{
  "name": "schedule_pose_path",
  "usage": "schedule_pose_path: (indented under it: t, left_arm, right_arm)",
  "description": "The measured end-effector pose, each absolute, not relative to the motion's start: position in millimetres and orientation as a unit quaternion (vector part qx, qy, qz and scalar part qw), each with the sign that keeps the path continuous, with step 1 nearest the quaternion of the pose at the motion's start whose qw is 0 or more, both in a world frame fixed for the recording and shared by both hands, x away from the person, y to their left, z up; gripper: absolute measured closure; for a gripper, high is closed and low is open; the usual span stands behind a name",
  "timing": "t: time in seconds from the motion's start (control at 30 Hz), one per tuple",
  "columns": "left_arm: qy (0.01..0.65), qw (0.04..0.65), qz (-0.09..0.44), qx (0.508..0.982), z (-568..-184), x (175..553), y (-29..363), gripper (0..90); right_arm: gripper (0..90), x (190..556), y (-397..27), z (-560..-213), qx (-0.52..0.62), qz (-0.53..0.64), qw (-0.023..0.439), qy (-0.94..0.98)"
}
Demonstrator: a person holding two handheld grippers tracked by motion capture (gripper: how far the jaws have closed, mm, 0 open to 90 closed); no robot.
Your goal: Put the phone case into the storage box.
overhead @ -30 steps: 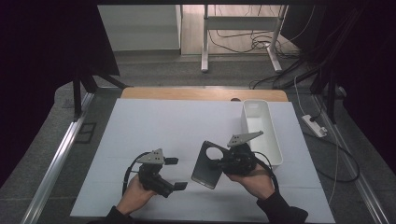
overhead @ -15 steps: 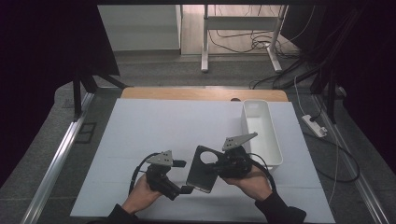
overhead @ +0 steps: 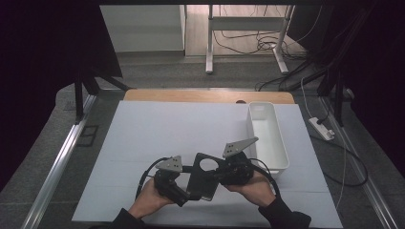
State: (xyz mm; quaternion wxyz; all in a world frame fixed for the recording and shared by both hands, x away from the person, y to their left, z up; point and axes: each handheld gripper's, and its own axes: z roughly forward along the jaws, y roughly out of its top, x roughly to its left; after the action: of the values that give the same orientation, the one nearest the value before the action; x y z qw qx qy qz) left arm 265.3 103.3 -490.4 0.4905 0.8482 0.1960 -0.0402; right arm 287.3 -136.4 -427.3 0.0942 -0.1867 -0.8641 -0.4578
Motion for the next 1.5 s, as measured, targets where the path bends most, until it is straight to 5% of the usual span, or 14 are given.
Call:
schedule_pose_path:
  t: [0.7, 1.3, 1.5]
  left_arm:
    - [0.155, 0.497, -0.098, 0.848, -488.0, 263.8, 107.0, 74.9]
    - [0.131, 0.491, -0.101, 0.855, -484.3, 262.5, 107.8, 84.6]
    - [0.153, 0.478, -0.087, 0.86, -482.7, 262.6, 109.9, 84.6]
  right_arm:
    - [85.0, 284.2, -131.5, -427.6, -0.164, -0.459, 0.101, -0.867]
    - [80.9, 285.0, -131.5, -428.8, -0.142, -0.469, 0.111, -0.865]
    - [58.2, 286.5, -132.9, -427.7, -0.16, -0.478, 0.077, -0.861]
